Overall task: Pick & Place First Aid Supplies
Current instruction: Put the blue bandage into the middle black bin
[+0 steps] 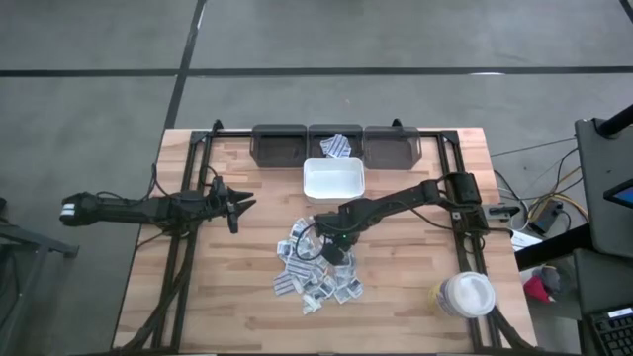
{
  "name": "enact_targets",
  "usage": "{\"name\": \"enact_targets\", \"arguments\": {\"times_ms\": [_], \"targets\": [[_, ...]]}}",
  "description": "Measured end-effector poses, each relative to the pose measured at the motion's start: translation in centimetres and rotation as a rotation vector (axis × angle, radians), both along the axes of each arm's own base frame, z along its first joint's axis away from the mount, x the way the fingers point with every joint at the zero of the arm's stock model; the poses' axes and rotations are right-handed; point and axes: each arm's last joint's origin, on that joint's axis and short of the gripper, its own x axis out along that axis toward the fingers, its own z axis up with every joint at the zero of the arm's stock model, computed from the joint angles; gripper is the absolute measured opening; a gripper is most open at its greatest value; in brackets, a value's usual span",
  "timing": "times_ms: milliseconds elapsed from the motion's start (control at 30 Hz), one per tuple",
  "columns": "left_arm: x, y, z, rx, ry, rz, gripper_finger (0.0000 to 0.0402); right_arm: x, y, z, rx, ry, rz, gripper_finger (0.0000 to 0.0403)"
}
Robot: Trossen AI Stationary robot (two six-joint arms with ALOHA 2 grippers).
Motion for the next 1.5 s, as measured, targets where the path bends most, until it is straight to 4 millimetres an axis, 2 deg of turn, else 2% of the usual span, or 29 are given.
{"name": "enact_targets", "arguments": {"times_ms": [200,500,667,800,967,1167,1367,1500], "targets": [[0.0,0.0,0.0,0.000,0.000,0.000,0.0124,0.2,0.0,1.1,0.003,-0.034,0.000,0.0008],[0.0,0.0,0.0,0.000,0.000,0.000,0.0124,0.8,0.1,5.8,0.006,-0.172,0.051,0.0008],[0.0,0.0,0.0,0.000,0.001,0.000,0.0124,0.1,0.3,8.6,0.062,-0.270,0.216,0.0008],[0.0,0.0,0.0,0.000,0.001,0.000,0.0124,-0.1,0.5,10.5,0.054,-0.388,0.340,0.0008],[0.0,0.0,0.0,0.000,0.001,0.000,0.0124,1.4,0.0,12.6,-0.042,-0.636,0.320,0.0008],[0.0,0.0,0.0,0.000,0.001,0.000,0.0124,3.0,-3.2,14.6,-0.335,-0.848,0.095,0.0008],[0.0,0.0,0.0,0.000,0.002,0.000,0.0124,2.8,-7.6,15.1,-0.660,-0.799,-0.193,0.0008],[0.0,0.0,0.0,0.000,0.002,0.000,0.0124,2.1,-10.9,15.0,-0.740,-0.742,-0.315,0.0008]]}}
